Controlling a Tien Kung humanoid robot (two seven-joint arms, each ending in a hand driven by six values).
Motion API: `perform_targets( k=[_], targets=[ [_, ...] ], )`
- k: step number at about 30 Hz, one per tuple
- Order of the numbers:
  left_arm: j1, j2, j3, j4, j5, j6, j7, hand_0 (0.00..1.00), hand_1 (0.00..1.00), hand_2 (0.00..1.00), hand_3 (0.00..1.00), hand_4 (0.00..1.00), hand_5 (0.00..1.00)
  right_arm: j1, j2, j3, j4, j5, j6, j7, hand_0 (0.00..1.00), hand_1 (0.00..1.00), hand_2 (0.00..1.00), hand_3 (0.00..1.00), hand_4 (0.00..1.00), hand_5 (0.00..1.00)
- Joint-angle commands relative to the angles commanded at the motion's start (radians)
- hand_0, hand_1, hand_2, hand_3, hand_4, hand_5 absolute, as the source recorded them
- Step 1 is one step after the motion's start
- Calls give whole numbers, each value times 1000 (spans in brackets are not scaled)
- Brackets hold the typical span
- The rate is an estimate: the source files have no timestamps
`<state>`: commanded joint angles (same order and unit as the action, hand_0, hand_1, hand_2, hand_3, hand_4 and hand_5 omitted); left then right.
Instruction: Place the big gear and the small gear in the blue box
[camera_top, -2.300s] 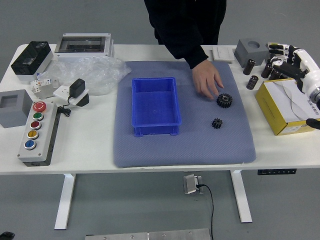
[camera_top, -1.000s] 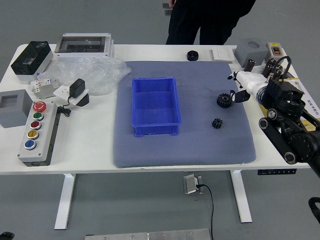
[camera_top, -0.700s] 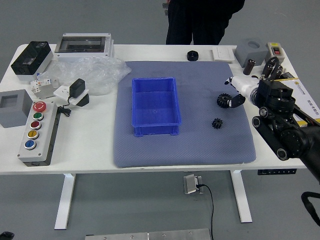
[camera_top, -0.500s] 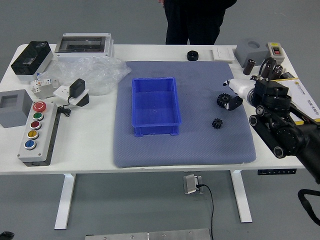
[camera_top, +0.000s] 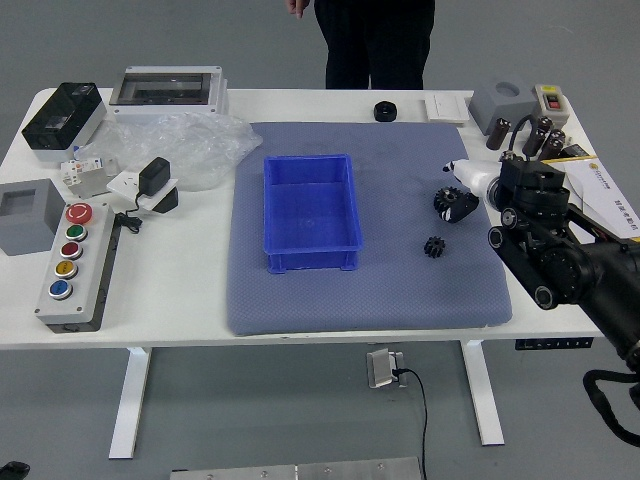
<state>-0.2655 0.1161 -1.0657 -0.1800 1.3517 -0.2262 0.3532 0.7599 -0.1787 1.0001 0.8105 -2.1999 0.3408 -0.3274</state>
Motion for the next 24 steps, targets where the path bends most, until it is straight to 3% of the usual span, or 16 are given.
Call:
perform_targets(
  k=[3, 4, 24],
  targets=[
    [-1, 0, 0, 0, 0, 0, 0, 889, 883, 876, 887, 828, 692, 11, 8, -2, -25, -5, -15, 7, 816, 786, 932, 956, 747, 293],
    [-1, 0, 1, 0, 0, 0, 0, 888, 883, 876, 887, 826, 690, 15, 11, -2, -34, -6, -20, 9, 786, 752, 885, 904, 742, 290],
    [1, -1, 3, 0, 3, -2, 0, 889, 883, 878, 887, 820, 688, 42, 35, -23, -142, 3, -30, 22, 773, 746, 860, 883, 727, 280]
  ],
)
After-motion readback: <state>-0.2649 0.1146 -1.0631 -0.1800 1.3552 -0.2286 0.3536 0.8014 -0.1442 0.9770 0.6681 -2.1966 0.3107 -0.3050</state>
